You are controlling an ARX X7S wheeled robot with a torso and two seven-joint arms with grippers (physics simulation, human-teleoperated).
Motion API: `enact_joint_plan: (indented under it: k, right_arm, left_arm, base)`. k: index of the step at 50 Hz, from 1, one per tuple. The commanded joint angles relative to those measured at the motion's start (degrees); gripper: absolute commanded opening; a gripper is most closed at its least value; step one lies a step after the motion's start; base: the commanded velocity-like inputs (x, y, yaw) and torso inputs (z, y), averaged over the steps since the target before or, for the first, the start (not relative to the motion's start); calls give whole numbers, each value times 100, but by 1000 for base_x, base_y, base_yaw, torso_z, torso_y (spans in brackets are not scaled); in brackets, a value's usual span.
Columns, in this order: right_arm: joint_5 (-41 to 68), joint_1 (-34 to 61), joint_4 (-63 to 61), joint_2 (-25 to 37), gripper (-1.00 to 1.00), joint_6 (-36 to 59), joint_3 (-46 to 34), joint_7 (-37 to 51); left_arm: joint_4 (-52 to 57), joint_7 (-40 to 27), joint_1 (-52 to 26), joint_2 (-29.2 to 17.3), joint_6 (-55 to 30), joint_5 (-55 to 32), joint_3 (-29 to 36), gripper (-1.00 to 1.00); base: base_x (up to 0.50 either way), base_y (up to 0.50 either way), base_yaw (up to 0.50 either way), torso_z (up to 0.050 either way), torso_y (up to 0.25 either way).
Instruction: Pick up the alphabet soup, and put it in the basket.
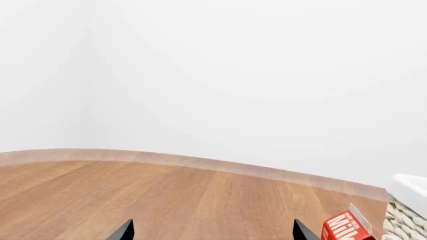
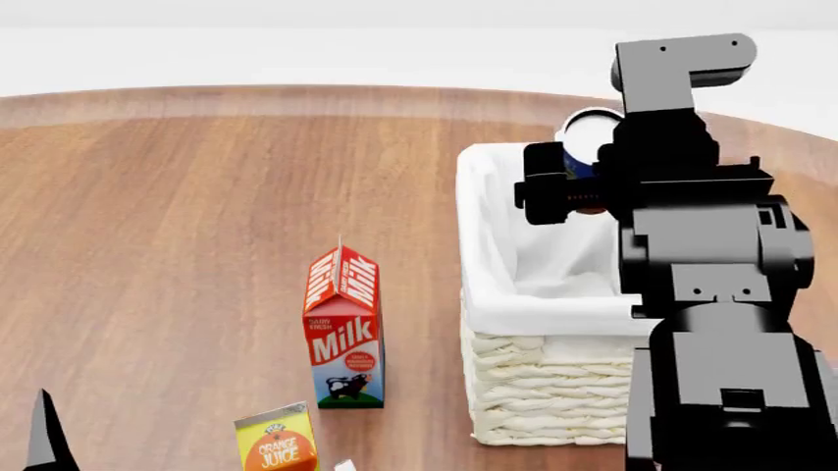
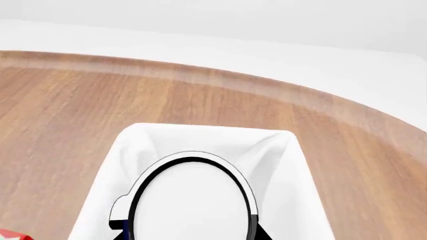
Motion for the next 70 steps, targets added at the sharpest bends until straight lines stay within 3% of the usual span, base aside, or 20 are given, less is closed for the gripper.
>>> enact_joint_plan:
  k: [1,52,53,70]
  right_arm:
    - [-67,-122,-2,-208,-100,61,274,-54]
    - [-61,-236,-1,-213,-100,245,175,47]
    - [-55,-227,-1,-206,100,236,194,95]
    - [-33,-188,-2,-206,100,-78,424,262]
  left_arm:
    - [217,191,255,98,86,96,-171,100]
    - [242,141,243,48,89,81,-94,100]
    - [245,140,246,46,93,78,-95,100]
    - [295,116,280,14,119,73,-96,100]
  base:
    - [0,0,0,0,0]
    - [0,0,0,0,1]
    - [0,0,0,0,10]
    - [0,0,0,0,0]
